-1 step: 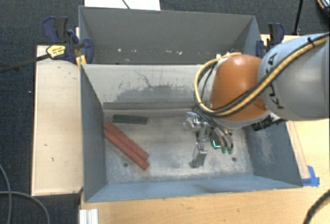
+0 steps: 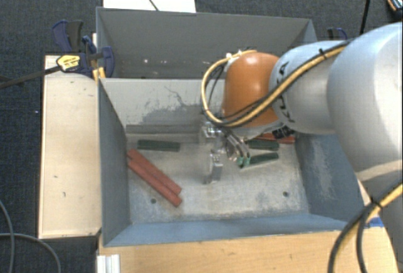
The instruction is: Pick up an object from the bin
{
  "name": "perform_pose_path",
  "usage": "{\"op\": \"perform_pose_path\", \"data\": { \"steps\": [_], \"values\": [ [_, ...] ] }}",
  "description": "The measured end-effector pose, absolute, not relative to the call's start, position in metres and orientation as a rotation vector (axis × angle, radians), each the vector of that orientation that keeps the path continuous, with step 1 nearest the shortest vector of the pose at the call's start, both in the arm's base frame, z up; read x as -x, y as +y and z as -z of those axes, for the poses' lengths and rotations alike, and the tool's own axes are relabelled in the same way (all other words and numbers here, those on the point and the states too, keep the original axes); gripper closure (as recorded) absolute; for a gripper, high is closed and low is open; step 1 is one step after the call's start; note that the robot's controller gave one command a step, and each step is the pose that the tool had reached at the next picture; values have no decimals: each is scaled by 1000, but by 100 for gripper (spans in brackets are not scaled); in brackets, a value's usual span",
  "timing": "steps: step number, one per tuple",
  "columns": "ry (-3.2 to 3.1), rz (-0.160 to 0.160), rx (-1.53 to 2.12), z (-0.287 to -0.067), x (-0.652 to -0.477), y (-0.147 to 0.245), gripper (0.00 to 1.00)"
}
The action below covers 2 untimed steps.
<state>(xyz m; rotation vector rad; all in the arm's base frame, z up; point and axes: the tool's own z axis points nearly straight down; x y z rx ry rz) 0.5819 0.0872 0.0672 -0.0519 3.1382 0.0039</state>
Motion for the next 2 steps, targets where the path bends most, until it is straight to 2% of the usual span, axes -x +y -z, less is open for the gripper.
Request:
{"op": "perform_pose_path", "data": {
  "steps": [1, 2],
  "values": [
    [3131, 4, 153, -71, -594, 20, 0],
    [3140, 4, 84, -70, -573, -47, 0]
  ]
}}
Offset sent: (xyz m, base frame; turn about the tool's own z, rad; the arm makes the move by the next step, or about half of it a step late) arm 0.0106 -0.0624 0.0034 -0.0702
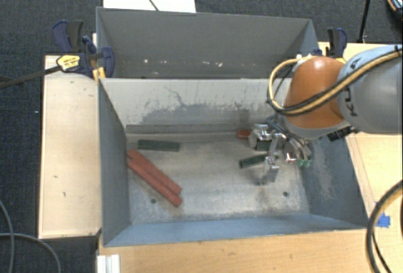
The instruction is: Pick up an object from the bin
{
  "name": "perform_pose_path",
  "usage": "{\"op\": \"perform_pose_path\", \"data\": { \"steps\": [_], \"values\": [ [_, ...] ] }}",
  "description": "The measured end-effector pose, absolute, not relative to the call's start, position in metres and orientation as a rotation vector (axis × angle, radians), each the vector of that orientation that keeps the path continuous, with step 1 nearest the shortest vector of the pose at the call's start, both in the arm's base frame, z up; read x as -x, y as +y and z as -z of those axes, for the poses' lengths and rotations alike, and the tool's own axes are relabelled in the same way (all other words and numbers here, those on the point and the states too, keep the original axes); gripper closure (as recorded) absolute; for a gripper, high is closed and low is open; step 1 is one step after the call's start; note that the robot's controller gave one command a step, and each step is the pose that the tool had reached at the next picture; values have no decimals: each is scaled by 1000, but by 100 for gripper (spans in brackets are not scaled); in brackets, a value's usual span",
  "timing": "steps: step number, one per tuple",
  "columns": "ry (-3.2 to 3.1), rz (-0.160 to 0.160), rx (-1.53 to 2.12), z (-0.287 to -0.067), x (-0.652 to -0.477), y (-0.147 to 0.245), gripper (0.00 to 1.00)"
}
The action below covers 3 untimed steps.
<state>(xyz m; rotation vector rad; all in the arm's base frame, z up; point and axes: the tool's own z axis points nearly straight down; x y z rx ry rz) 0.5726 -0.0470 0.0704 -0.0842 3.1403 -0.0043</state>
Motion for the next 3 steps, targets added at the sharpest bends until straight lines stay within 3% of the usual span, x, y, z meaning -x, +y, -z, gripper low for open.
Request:
{"op": "perform_pose_path", "data": {
  "steps": [1, 2, 3],
  "values": [
    [3138, -1, 91, -71, -574, -42, 100],
    [3123, 3, 223, -247, -550, -58, 100],
    [3081, 3, 551, -357, -545, -30, 100]
  ]
}}
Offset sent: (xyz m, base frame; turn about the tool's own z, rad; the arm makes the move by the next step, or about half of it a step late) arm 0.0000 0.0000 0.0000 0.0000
